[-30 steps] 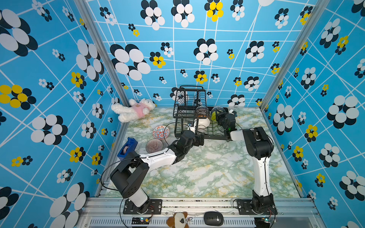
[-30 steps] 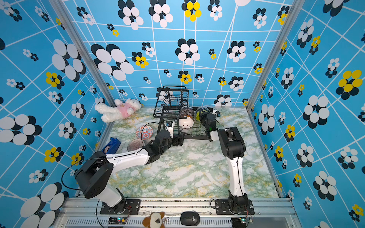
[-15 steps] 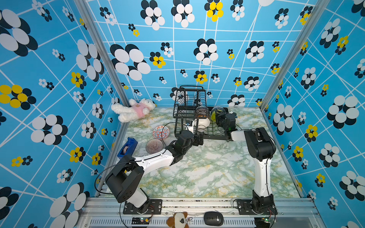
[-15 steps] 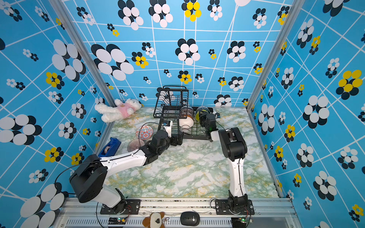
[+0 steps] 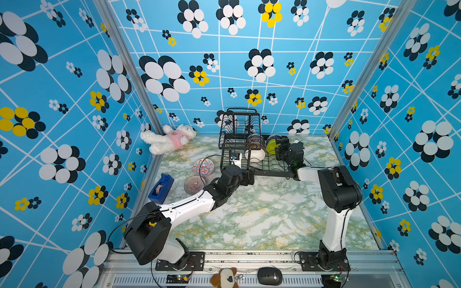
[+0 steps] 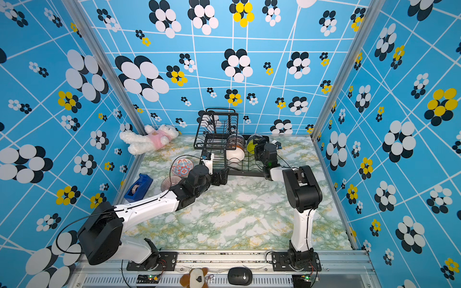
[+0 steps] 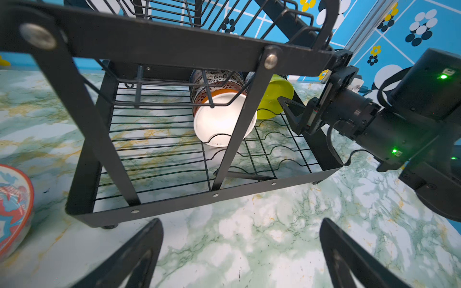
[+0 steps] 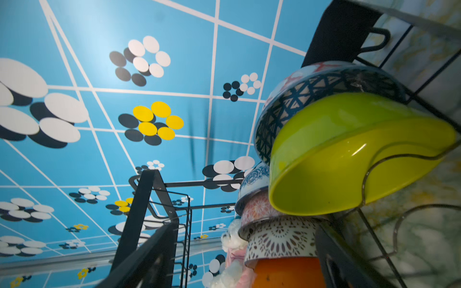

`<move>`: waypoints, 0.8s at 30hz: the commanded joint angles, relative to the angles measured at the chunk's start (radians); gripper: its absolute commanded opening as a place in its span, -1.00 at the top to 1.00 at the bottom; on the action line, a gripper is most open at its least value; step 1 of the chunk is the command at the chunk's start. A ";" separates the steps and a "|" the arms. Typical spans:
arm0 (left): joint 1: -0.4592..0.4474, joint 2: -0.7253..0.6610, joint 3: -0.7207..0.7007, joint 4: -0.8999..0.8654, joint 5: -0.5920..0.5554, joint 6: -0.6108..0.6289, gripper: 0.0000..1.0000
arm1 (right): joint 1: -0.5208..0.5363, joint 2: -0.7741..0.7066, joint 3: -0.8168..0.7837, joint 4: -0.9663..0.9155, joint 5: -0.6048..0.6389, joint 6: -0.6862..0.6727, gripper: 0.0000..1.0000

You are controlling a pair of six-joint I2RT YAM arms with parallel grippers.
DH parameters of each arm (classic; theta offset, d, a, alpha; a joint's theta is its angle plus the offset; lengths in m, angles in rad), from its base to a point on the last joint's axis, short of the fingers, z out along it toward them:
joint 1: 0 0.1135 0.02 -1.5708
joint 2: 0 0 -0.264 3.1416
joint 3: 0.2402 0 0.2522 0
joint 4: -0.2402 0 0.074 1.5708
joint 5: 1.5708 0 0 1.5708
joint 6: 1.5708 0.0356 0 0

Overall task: Load bowls into a dish rack
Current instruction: Place the bowl in the dish rack.

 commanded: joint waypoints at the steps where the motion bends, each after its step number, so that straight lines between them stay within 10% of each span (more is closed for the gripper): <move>1: 0.001 -0.061 0.006 -0.121 -0.040 -0.017 -0.98 | -0.005 -0.079 -0.051 0.010 -0.017 -0.019 -0.99; 12: 0.037 -0.196 0.046 -0.516 -0.140 0.000 -0.98 | 0.014 -0.401 -0.191 -0.294 -0.062 -0.375 -0.99; 24: 0.347 -0.197 0.053 -0.710 0.072 0.002 -0.98 | 0.363 -0.729 -0.231 -0.775 0.299 -1.120 -0.99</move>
